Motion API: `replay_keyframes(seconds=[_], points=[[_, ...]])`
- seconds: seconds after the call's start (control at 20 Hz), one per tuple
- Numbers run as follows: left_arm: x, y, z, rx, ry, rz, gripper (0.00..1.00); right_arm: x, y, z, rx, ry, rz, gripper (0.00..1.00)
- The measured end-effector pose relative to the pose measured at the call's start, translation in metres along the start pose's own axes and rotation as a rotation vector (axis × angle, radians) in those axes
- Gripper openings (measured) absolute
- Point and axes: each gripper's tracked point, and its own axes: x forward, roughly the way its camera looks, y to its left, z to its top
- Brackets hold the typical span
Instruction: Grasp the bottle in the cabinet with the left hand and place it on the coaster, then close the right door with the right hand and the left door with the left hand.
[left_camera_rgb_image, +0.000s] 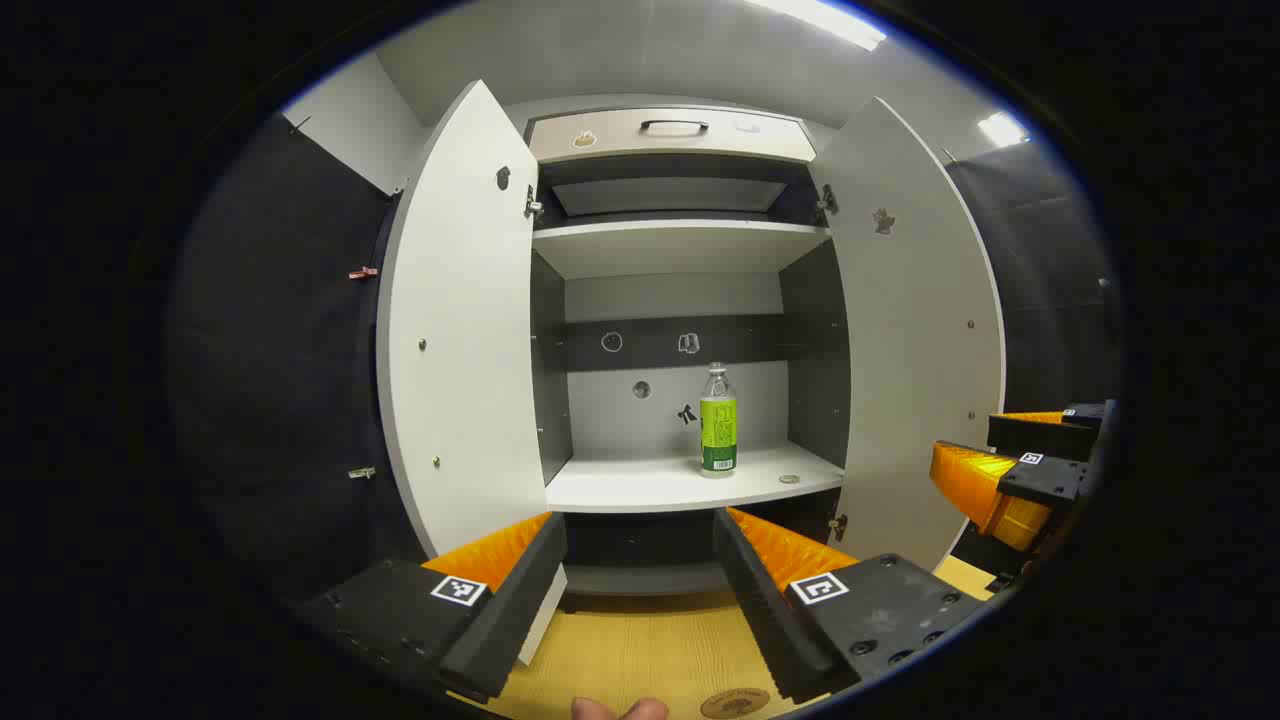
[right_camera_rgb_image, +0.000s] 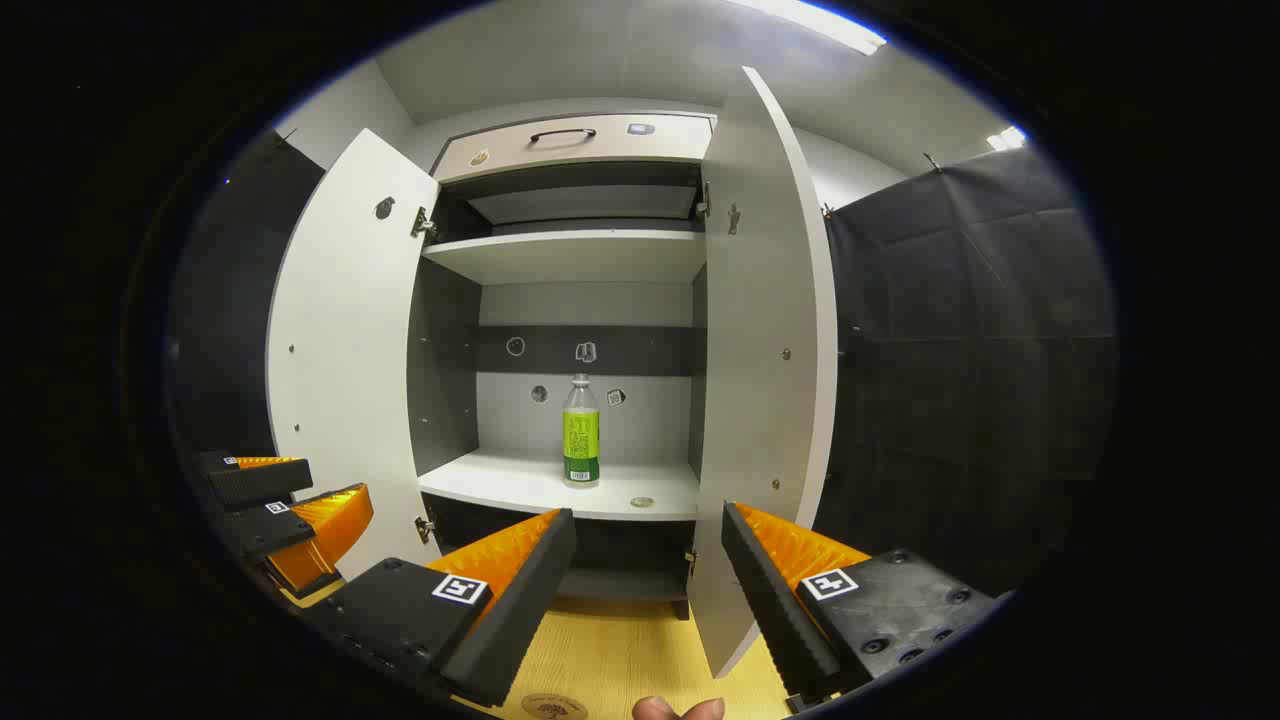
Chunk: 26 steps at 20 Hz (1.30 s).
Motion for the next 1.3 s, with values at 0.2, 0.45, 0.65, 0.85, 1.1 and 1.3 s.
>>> replay_keyframes(seconds=[0.2, 0.45, 0.65, 0.85, 1.1, 1.3], points=[[0.002, 0.001, 0.0, -0.003, 0.0, 0.005, 0.94, 0.002, 0.001, 0.001, -0.001, -0.003, 0.003, 0.98], [0.006, 0.001, 0.002, 0.001, -0.003, 0.004, 0.94, 0.006, -0.001, 0.001, 0.006, -0.004, -0.003, 0.98], [0.007, 0.002, 0.003, 0.001, -0.004, 0.006, 0.94, 0.008, -0.001, 0.002, 0.007, -0.003, -0.001, 0.98], [0.008, 0.0, 0.005, 0.002, -0.006, 0.004, 0.94, 0.008, -0.001, 0.004, 0.005, -0.008, 0.003, 0.98], [0.021, -0.01, 0.009, 0.008, -0.014, -0.015, 0.94, 0.001, -0.004, 0.005, 0.015, -0.01, 0.018, 0.98], [0.053, -0.033, 0.014, 0.013, -0.029, -0.059, 0.94, -0.009, -0.022, 0.005, 0.004, -0.013, 0.001, 0.98]])
